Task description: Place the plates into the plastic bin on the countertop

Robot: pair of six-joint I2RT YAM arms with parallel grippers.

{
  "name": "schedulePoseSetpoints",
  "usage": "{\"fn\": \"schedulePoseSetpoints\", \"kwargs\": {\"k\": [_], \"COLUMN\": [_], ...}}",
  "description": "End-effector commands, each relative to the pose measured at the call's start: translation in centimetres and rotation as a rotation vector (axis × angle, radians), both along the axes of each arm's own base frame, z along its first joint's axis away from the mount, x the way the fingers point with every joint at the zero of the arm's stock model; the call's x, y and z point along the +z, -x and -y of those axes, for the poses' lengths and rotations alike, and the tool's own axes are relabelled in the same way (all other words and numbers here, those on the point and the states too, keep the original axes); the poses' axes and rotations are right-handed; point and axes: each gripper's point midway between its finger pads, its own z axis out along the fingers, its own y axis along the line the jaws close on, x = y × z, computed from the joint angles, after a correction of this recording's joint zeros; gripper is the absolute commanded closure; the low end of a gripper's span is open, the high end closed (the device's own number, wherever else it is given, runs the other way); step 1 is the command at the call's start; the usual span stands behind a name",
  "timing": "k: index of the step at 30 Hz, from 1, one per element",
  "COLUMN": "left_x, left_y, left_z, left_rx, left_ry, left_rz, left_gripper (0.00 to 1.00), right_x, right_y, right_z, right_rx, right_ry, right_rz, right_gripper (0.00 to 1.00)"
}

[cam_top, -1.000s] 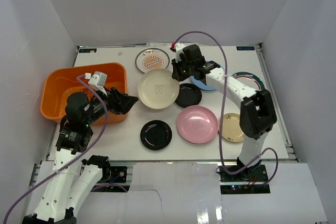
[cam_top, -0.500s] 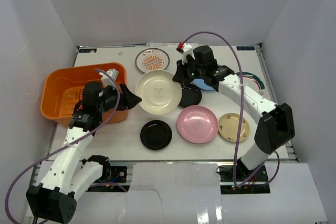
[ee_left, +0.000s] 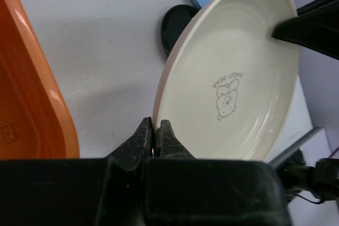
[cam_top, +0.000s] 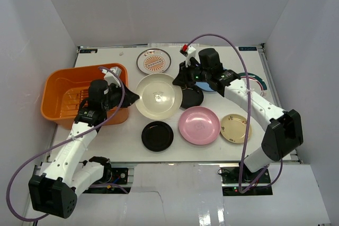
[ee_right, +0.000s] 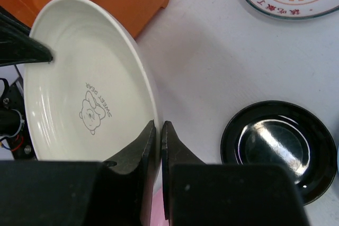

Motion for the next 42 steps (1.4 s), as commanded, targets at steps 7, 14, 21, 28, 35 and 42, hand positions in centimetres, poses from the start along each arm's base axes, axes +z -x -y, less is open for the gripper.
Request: {"fn": "schedulePoseSetpoints", "kwargs": {"k": [7,14,21,28,35,42], "left_x": [5.9,7.8,5.3,-0.5,-4.2,-7.9], "left_y": [-2.3,-5.7,-6.0,-3.4,-1.2,-1.8], "left_z": [-1.2,-7.2,-18.3,-25.6,-27.7,-27.4], "left_rx": [0.109,0.401,0.803,1.104,1.222,1.19], "left_ry": [-0.007,0.011,0.018,0.024,-0.074,-0.084], "left_rz": [0.133,0.1,0.013,-0.114,-0.181,-0.287], "left_gripper": [1.0,1.0,1.0,1.0,1.0,0.94], "right_x": [4.1,4.4,1.8,-2.7,-5.4,-10.8], "right_y": [1.2,1.6,0.7,-1.7,-5.6,-9.4], "right_z": [0.4,4.9,10.7,17.7,23.1,24.4], "right_rx": [-0.014,-0.187,-0.407,-0.713,-0.981,-1.065], "right_ry": [-0.104,-0.113,-0.069,0.005,0.043,0.08], "right_rz": [0.074,0.111,0.123,0.077,0.062,-0.073], "right_gripper": [0.44,0.15,0.22,0.33,0.33,0.3]}}
